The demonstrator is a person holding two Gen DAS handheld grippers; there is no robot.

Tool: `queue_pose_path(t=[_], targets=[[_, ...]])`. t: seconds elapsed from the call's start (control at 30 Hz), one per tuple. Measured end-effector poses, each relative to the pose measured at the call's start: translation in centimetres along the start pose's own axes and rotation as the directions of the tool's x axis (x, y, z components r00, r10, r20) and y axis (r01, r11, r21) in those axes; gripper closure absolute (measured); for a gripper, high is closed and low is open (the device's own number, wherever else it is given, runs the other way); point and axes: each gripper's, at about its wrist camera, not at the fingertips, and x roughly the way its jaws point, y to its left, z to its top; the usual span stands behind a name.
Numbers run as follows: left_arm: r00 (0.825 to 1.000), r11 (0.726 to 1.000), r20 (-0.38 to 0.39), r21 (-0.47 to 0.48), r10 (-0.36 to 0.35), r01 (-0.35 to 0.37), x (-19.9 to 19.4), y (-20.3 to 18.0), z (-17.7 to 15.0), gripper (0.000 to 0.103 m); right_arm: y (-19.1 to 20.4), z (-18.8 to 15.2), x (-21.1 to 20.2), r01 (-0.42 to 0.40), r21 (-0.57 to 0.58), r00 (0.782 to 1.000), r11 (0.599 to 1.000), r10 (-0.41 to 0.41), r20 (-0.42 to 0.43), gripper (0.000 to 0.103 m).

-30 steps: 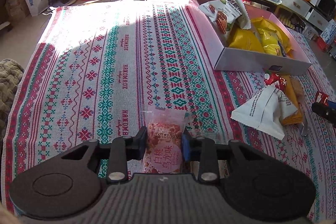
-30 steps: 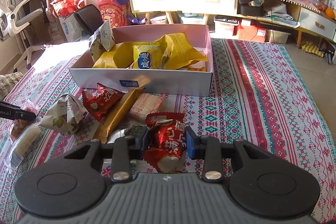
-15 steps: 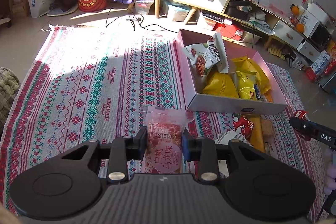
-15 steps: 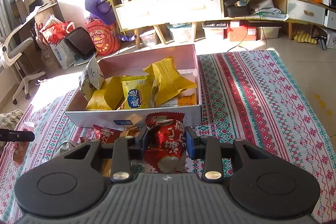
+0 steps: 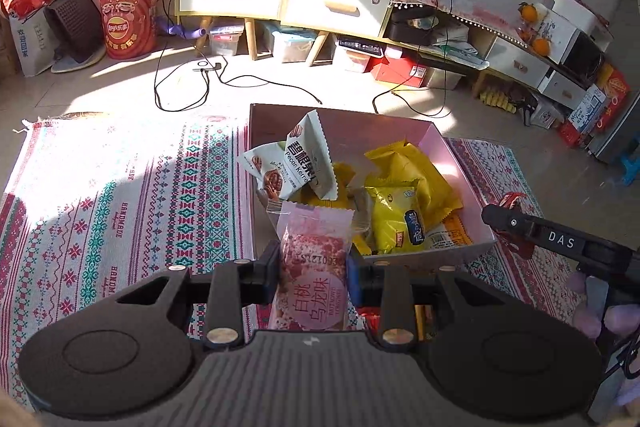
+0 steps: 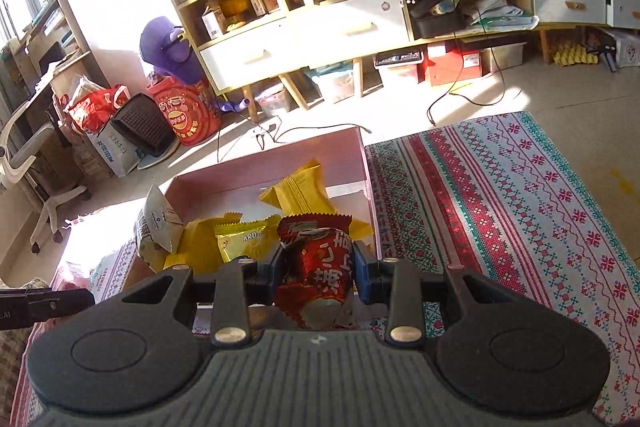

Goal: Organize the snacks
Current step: 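Carry the pink packet and red snack over the pink box with both tools, then open both tools to release the pink packet and red snack into the box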

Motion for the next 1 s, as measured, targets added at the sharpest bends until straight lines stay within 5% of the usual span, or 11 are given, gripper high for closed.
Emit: queue_pose_path(t=[0.37,0.73,1.0], targets=[[0.999,0.995,0.041,0.095,0.008,-0.012,5.4,-5.1,4.4,0.064,-0.9,0.7,2.2,-0.096,0.072,0.994,0.993,0.099,-0.051,0.071],[0.998,0.997,0.028,0.059,0.050,-0.051,10.2,-5.8,6.7,0.064,-1.5,1.2,3.2,-0.155,0.176,0.985,0.972,0.165,-0.047,0.071],[0.998,0.996,0.022,0.068,0.057,-0.058,11.5,-6.1,6.9,0.061,-2.3,1.4,3.1,-0.151,0.211,0.986,0.966,0.161,-0.032,0.059]])
